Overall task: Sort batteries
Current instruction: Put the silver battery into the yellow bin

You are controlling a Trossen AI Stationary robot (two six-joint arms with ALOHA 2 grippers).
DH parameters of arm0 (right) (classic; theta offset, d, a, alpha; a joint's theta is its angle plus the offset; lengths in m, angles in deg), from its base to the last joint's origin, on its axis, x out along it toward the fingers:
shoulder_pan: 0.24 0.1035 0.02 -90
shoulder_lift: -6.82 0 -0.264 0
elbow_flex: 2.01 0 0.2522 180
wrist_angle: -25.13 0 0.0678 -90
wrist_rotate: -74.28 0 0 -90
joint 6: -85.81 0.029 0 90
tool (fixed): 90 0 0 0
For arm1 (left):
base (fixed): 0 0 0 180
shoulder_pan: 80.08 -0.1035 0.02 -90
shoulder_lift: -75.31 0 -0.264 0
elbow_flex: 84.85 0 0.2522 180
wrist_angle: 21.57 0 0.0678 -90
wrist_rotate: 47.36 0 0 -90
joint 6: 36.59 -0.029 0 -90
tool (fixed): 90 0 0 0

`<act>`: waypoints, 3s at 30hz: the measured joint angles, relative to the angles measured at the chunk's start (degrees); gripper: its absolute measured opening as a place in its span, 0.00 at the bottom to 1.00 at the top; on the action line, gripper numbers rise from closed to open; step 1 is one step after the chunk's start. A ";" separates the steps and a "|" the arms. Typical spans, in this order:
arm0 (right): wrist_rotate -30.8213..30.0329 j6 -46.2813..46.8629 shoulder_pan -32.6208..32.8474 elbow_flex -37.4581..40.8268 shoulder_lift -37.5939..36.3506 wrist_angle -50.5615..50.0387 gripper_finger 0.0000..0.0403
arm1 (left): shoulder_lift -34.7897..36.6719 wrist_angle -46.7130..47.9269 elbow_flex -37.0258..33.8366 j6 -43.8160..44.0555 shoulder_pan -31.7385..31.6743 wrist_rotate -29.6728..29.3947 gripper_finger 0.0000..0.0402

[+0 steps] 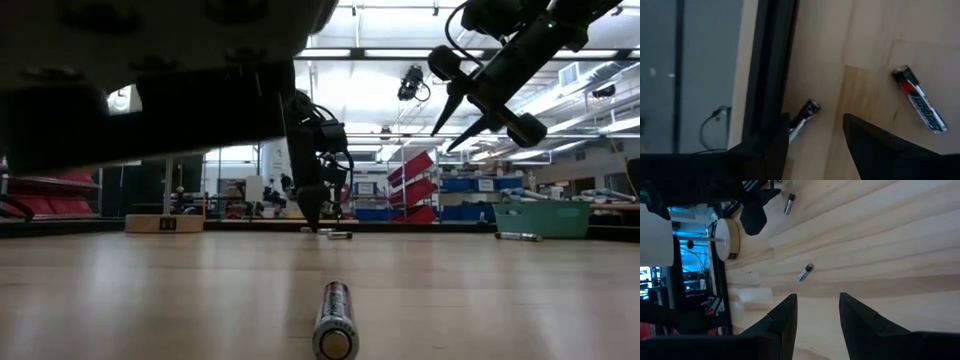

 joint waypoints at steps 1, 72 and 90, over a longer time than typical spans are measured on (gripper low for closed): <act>0.00 0.11 0.00 0.00 0.00 0.12 0.33 | -0.06 0.18 0.00 -0.02 -0.23 0.95 0.50; -9.92 -20.62 0.92 0.00 8.11 23.82 0.25 | 3.93 -13.30 15.65 55.52 11.23 43.17 0.02; 0.90 -33.11 -2.40 0.00 8.07 -18.19 0.21 | 3.93 16.19 15.67 24.29 9.83 24.06 0.05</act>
